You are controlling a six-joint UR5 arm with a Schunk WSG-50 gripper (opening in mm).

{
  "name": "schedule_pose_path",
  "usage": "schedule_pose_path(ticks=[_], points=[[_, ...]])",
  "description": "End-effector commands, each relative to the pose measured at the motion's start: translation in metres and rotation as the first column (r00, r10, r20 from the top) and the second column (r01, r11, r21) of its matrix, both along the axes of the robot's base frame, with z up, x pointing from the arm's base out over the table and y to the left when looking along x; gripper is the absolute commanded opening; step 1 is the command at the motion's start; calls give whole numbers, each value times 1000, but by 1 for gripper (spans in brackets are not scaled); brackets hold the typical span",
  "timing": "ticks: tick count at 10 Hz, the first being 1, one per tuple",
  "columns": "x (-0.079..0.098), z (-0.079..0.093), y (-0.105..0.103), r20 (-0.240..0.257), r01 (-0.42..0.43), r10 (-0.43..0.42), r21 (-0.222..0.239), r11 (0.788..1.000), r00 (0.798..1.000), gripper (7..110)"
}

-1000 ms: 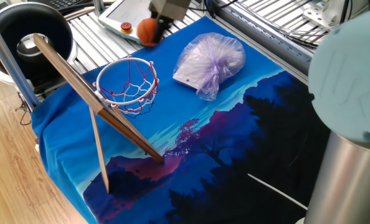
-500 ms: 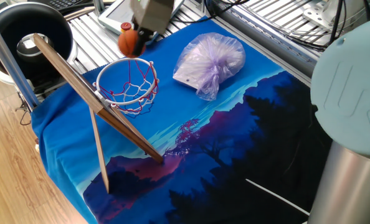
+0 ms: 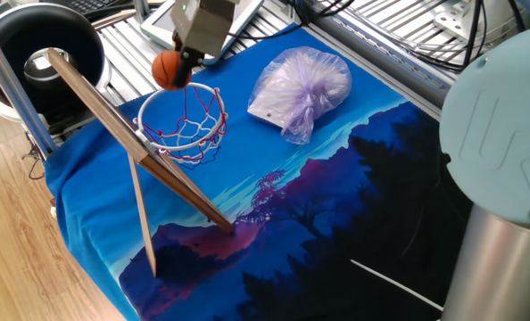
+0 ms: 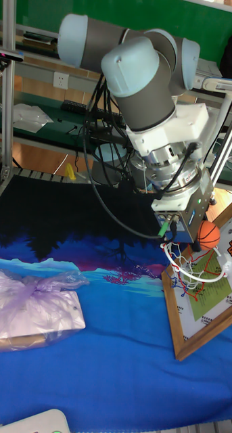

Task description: Grab a basketball, release it and shoot it into the basket

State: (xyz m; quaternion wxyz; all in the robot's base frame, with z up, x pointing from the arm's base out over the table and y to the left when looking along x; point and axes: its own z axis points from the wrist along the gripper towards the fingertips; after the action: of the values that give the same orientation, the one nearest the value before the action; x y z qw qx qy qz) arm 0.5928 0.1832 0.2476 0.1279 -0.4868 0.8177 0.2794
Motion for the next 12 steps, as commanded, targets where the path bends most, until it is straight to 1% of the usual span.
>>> schedule_pose_path(ticks=[1,7,9,12], points=[[-5,-14,-6,-36,23,-25,-58,998,999,7],[-9,-27,-6,-48,25,-29,-85,996,998,7],[-9,-25,-3,-48,25,-29,-73,997,998,7],[-10,-11,9,-47,42,-43,-11,999,998,7]])
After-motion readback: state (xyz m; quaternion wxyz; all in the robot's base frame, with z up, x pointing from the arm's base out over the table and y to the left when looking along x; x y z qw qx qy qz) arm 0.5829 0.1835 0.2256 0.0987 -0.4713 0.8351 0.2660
